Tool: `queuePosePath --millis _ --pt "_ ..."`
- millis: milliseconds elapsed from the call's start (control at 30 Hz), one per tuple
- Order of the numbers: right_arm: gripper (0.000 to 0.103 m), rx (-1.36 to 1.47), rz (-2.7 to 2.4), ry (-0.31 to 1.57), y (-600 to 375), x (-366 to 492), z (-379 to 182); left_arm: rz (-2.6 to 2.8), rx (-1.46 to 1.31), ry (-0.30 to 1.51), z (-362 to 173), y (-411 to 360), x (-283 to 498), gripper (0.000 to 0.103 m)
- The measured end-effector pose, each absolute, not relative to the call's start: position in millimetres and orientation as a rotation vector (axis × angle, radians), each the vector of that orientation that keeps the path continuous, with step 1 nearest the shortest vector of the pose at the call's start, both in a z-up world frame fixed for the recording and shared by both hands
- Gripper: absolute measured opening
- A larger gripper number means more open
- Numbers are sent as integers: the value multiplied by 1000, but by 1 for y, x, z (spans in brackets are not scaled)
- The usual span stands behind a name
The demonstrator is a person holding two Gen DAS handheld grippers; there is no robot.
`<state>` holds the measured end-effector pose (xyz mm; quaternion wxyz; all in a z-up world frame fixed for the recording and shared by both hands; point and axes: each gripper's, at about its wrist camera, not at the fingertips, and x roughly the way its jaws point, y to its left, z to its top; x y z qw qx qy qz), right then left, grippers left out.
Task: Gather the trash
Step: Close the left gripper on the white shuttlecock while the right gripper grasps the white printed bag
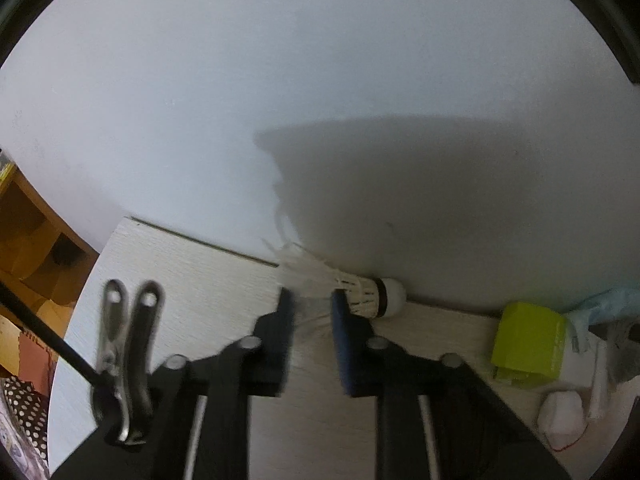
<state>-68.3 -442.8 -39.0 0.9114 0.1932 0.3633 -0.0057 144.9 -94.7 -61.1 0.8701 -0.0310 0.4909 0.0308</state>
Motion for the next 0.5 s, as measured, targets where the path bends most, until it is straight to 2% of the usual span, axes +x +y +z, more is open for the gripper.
queuePosePath --millis 33,67,167,300,500 --pt "19 419 -13 746 -446 -70 -39 52 -76 1037 -60 -92 144 13" --pt "14 422 -17 744 -447 -71 -38 45 -85 1039 -58 -90 143 12" --pt "7 432 -17 740 -446 -74 -34 24 -97 1028 -51 -83 138 8" --pt "5 448 -3 714 -437 -89 -23 -25 -100 1013 -39 -76 128 2" --pt "5 453 21 660 -421 -116 2 -70 -120 988 -22 -59 112 1"
